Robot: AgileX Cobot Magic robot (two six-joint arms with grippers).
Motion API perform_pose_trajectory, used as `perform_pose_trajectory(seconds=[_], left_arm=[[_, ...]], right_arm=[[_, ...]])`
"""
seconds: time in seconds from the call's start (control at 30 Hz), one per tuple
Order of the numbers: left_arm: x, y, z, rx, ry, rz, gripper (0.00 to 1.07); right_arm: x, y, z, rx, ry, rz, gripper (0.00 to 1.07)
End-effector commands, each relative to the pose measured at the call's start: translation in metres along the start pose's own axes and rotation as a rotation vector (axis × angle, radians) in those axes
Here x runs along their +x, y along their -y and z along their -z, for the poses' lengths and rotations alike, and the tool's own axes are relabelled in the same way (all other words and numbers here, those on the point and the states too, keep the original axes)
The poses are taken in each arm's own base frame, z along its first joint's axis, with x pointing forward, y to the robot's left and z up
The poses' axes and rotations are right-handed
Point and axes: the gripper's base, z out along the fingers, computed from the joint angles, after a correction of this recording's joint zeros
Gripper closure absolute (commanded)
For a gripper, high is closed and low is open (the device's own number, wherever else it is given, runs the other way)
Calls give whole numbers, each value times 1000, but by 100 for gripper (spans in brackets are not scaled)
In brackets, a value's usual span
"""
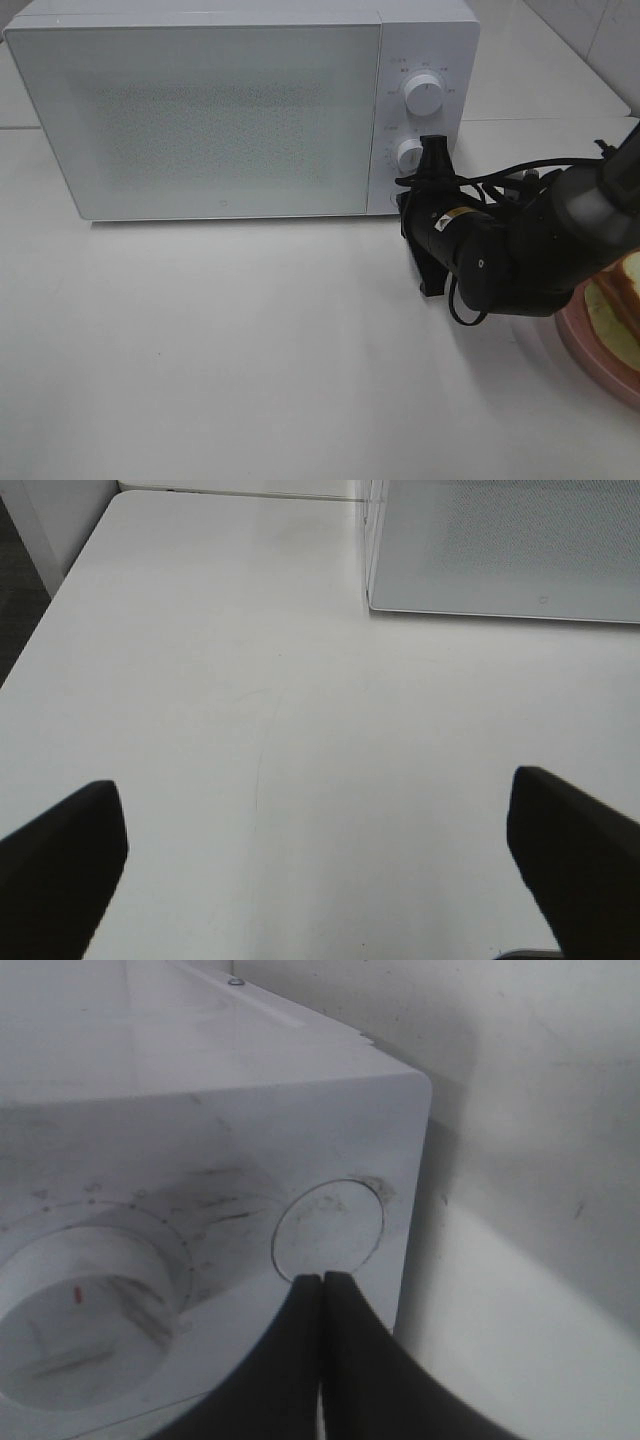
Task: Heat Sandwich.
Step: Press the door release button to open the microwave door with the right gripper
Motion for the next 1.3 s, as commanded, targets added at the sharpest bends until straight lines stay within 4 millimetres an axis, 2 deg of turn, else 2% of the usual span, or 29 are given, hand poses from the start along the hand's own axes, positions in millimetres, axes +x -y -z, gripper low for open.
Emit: perform_pose_trajectory(seconds=[0.03,0.43,0.77,0.93,1.07,1.3], left_arm=[[0,0,0,-2,12,5,9],[0,0,0,-2,13,5,9],[0,0,0,-2,13,5,9],[0,0,0,-2,13,5,9],[0,0,0,-2,13,5,9],[0,0,0,-2,13,5,9]], right_arm=[[0,0,-9,12,-1,-7,107],[-9,-5,-24,-7,33,4,107],[-5,-13,-32,-44,26,-1,107],[-7,-21,-32,-120,43,-3,107],[-7,-37,-33,-240,67,-15,107],[-11,-54,-39,-314,87,-38,107]])
